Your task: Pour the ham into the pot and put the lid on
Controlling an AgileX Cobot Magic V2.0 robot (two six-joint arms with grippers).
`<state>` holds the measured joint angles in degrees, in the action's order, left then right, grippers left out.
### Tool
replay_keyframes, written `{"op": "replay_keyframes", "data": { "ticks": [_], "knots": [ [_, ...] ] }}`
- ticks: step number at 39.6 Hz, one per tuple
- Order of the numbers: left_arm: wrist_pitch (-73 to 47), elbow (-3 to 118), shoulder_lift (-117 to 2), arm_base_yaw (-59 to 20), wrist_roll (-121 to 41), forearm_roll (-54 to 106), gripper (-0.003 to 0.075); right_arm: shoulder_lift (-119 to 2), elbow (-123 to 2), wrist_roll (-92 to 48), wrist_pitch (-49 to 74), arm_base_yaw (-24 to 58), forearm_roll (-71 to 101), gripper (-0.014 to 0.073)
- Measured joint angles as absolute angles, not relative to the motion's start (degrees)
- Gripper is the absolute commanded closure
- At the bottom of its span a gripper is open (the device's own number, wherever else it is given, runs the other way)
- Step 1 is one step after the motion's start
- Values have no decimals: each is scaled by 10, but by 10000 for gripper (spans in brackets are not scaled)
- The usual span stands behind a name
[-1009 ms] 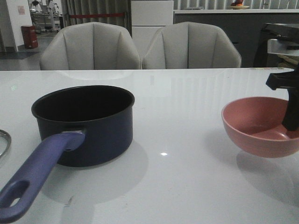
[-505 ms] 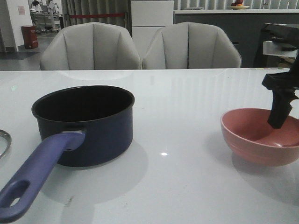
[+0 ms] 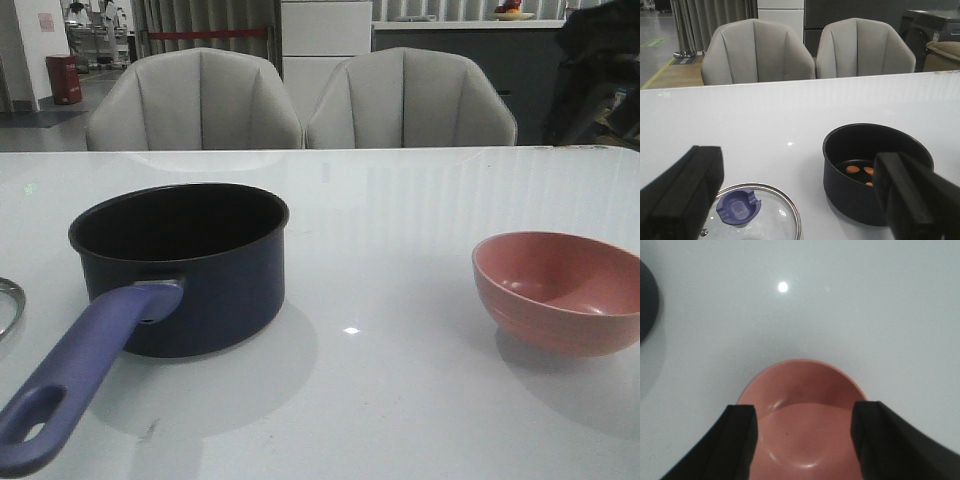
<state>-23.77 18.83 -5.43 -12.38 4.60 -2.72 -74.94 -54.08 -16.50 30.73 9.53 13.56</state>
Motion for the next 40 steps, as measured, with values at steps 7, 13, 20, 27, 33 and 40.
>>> {"op": "replay_keyframes", "data": {
  "ticks": [7,13,20,27,33,40],
  "knots": [
    [-238,188,-54,-124,46,-27,73,-631,-450,-165,215,130,137,83],
    [-238,188,-54,-124,46,-27,73,-516,-370,-165,143,161,137,83],
    [-238,188,-54,-124,46,-27,73,-370,-282,-166,69,208,137,83],
    [-238,188,-54,-124,46,-27,73,-262,-190,-166,21,223,138,83],
    [-238,188,-54,-124,46,-27,73,-218,-143,-166,-9,223,138,86],
    [-238,188,-54,-124,46,-27,73,-214,-138,-166,-12,223,138,307]
  ]
}}
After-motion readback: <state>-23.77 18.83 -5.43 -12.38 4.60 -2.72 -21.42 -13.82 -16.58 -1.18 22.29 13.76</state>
